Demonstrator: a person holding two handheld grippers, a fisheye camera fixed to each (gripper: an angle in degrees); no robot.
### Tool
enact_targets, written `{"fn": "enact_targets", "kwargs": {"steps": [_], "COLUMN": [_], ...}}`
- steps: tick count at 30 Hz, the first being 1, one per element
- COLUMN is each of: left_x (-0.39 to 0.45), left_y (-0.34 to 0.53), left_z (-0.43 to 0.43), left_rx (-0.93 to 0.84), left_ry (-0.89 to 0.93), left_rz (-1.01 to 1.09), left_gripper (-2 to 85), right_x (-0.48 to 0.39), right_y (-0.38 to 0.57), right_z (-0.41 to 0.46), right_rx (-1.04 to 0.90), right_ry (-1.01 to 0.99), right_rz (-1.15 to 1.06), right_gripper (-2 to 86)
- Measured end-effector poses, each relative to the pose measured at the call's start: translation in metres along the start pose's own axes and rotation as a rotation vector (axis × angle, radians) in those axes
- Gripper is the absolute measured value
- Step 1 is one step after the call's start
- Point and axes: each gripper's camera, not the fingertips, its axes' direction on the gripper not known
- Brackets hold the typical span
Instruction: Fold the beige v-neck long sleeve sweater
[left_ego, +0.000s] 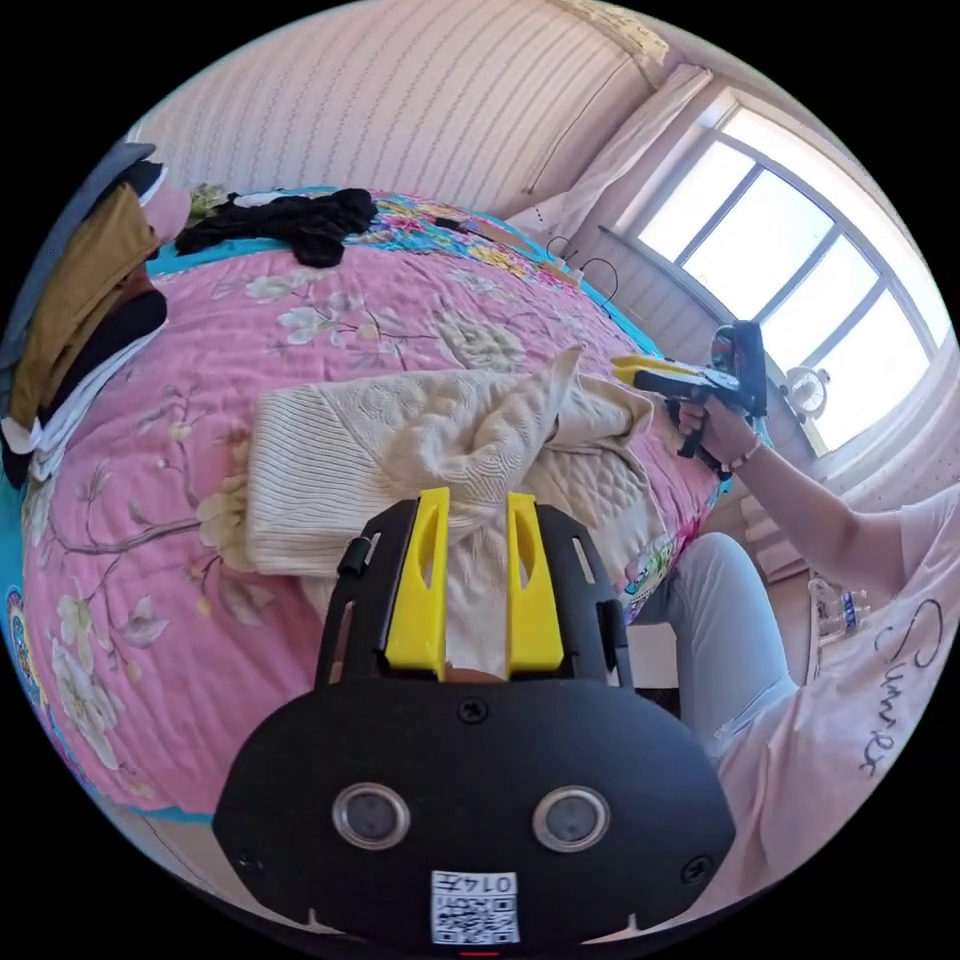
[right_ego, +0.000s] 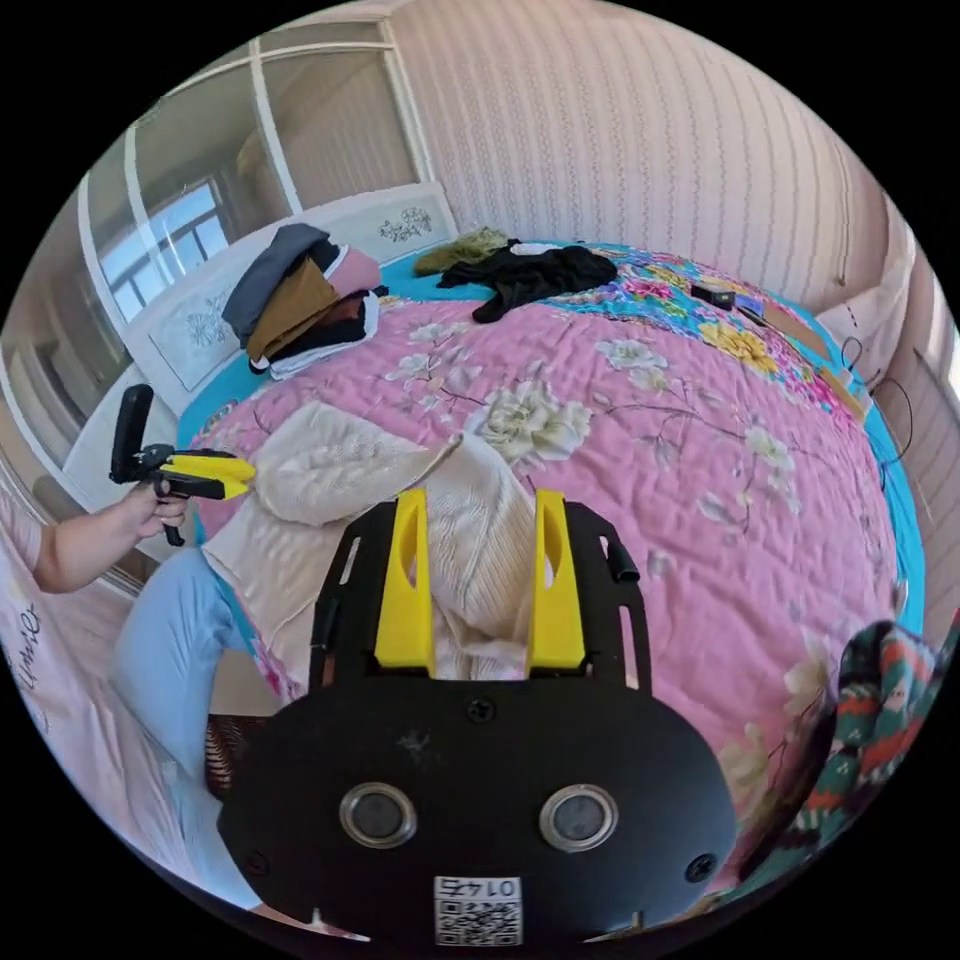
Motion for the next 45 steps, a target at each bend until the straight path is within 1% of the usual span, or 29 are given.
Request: {"fn": "enact_targets", "kwargs": {"steps": [2, 3, 5, 7, 10, 13, 15, 17, 19, 20, 22, 24, 27, 29, 32, 34, 36, 39, 40, 41, 42, 45], "left_x": [0.003, 0.0, -0.008, -0.019, -0.01, 0.006, 0.011, 0.015, 0.021, 0.02, 0.016, 0.016, 0.021, 0.019, 0.008, 0.002, -0.003, -0.007, -0.004, -0.001, 0.003, 0.01], "left_y": [0.001, 0.005, 0.012, 0.02, 0.028, 0.045, 0.058, 0.069, 0.082, 0.084, 0.092, 0.096, 0.102, 0.105, 0.108, 0.105, 0.102, 0.099, 0.101, 0.102, 0.105, 0.107], "left_z": [0.025, 0.038, 0.043, 0.042, 0.027, 0.005, -0.006, -0.012, -0.007, -0.003, 0.011, 0.013, 0.001, -0.009, -0.024, -0.025, -0.016, 0.013, 0.025, 0.03, 0.036, 0.042], "left_rx": [-0.034, -0.046, -0.001, 0.012, 0.004, 0.016, 0.019, 0.007, -0.025, -0.035, -0.074, -0.078, -0.057, -0.03, 0.042, 0.078, 0.082, 0.013, -0.032, -0.048, -0.055, -0.059], "left_ry": [-0.015, -0.029, -0.019, 0.076, 0.089, 0.116, 0.155, 0.151, 0.081, 0.078, 0.147, 0.189, 0.131, 0.063, -0.042, -0.131, -0.166, -0.102, -0.143, -0.184, -0.224, -0.228], "left_rz": [-0.042, -0.086, -0.14, -0.221, -0.167, -0.087, -0.084, -0.084, -0.082, -0.096, -0.164, -0.182, -0.173, -0.189, -0.242, -0.272, -0.301, -0.332, -0.313, -0.288, -0.241, -0.229], "left_gripper": [10.7, 10.1, 8.4, 6.0, 4.0, 3.9, 3.9, 4.0, 4.2, 4.3, 5.0, 5.8, 6.4, 6.5, 6.6, 8.0, 9.2, 8.8, 7.4, 6.2, 4.7, 3.6], "right_x": [-0.014, -0.017, -0.021, -0.026, -0.041, -0.061, -0.073, -0.086, -0.109, -0.115, -0.134, -0.144, -0.15, -0.147, -0.142, -0.144, -0.149, -0.167, -0.174, -0.177, -0.182, -0.177], "right_y": [-0.011, -0.015, -0.015, -0.007, 0.014, 0.041, 0.057, 0.072, 0.089, 0.092, 0.102, 0.105, 0.105, 0.103, 0.092, 0.08, 0.072, 0.065, 0.068, 0.07, 0.076, 0.08], "right_z": [0.015, 0.024, 0.037, 0.035, 0.008, -0.019, -0.03, -0.034, -0.024, -0.021, -0.004, 0.002, 0.005, 0.0, -0.014, -0.011, 0.004, 0.03, 0.044, 0.052, 0.061, 0.062], "right_rx": [0.002, -0.009, -0.065, -0.055, 0.008, 0.024, 0.011, -0.025, -0.132, -0.158, -0.245, -0.29, -0.344, -0.325, -0.19, -0.124, -0.177, -0.298, -0.387, -0.435, -0.44, -0.381], "right_ry": [0.07, 0.104, 0.053, -0.054, -0.12, -0.167, -0.216, -0.27, -0.305, -0.3, -0.234, -0.2, -0.22, -0.229, -0.227, -0.173, -0.132, -0.075, -0.015, 0.016, 0.042, -0.002], "right_rz": [-0.008, 0.023, 0.017, 0.033, 0.011, -0.033, -0.036, -0.029, -0.038, -0.047, -0.071, -0.08, -0.05, -0.008, 0.061, 0.084, 0.094, 0.045, 0.012, -0.007, -0.034, 0.069], "right_gripper": [14.1, 12.8, 8.9, 3.1, 0.9, 0.2, 0.1, 0.0, 0.0, 0.0, 0.1, 0.1, -0.2, -0.2, -0.2, -0.2, -0.2, -0.3, -0.3, -0.3, -0.4, -0.4]}}
